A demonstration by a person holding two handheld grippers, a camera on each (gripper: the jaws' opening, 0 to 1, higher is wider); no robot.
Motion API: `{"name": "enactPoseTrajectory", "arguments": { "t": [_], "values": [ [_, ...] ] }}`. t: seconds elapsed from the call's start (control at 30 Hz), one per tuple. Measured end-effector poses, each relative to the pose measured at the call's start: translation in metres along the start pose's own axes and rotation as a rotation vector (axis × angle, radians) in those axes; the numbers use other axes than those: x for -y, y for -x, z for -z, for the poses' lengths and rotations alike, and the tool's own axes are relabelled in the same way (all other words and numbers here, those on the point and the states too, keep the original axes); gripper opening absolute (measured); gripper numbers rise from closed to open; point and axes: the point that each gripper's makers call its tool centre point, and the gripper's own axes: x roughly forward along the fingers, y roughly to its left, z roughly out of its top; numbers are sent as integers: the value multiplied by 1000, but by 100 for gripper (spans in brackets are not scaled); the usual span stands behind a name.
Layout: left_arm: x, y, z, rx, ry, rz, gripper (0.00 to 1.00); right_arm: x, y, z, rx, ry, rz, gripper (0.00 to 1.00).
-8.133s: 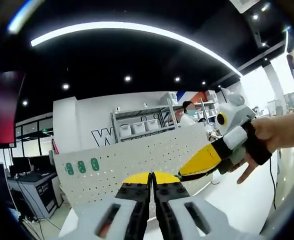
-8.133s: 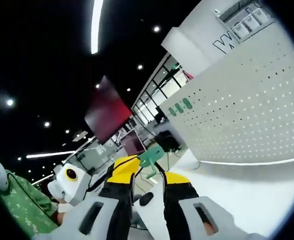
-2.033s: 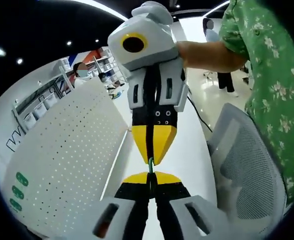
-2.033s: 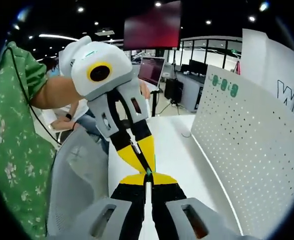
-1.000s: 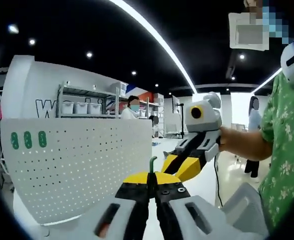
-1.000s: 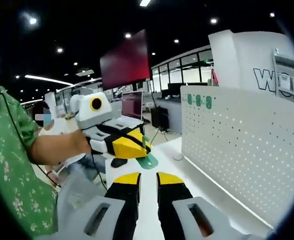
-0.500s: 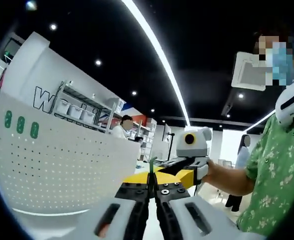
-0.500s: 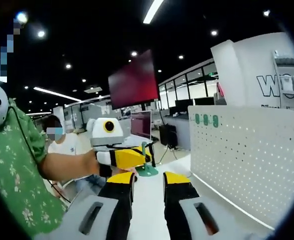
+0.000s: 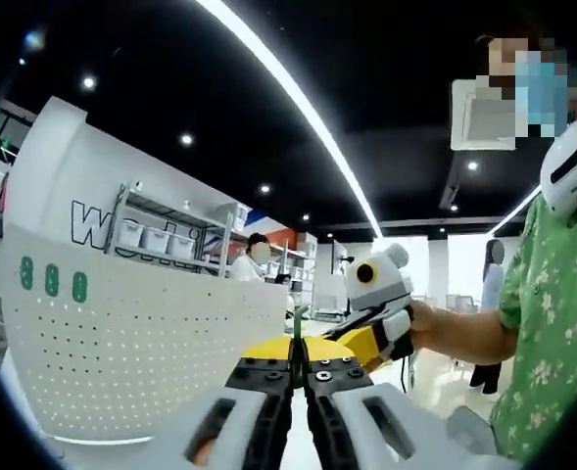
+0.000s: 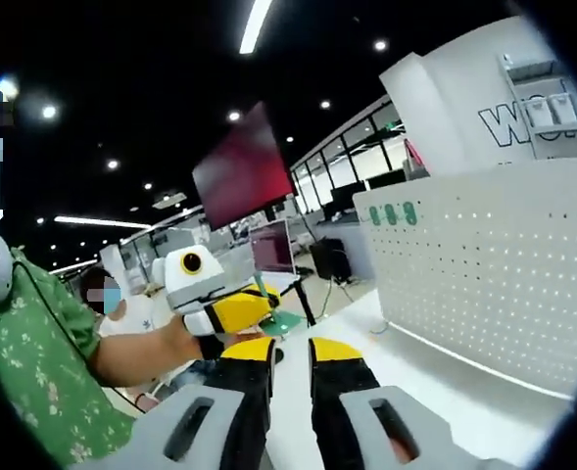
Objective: Insert the hook assembly into the mounting plate slot until the hook locks in place.
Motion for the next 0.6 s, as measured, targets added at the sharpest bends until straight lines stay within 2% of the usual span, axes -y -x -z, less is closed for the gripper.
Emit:
{"name": "enactPoseTrajectory", "arguments": {
  "t": [0.13, 0.2, 0.5, 0.6],
  "values": [
    [0, 2, 2, -10, -50, -16, 2, -1, 0, 2, -5, -41, -8, 12],
    [2, 2, 2, -18, -89, -16, 2, -3, 1, 1, 10, -110, -28, 11],
    [6, 1, -2, 7, -134, -6, 2, -7, -2, -4, 28, -213, -72, 9],
    [7, 0, -2, 12, -145, 0, 2, -7, -2, -2, 21, -218, -68, 7]
  ]
}}
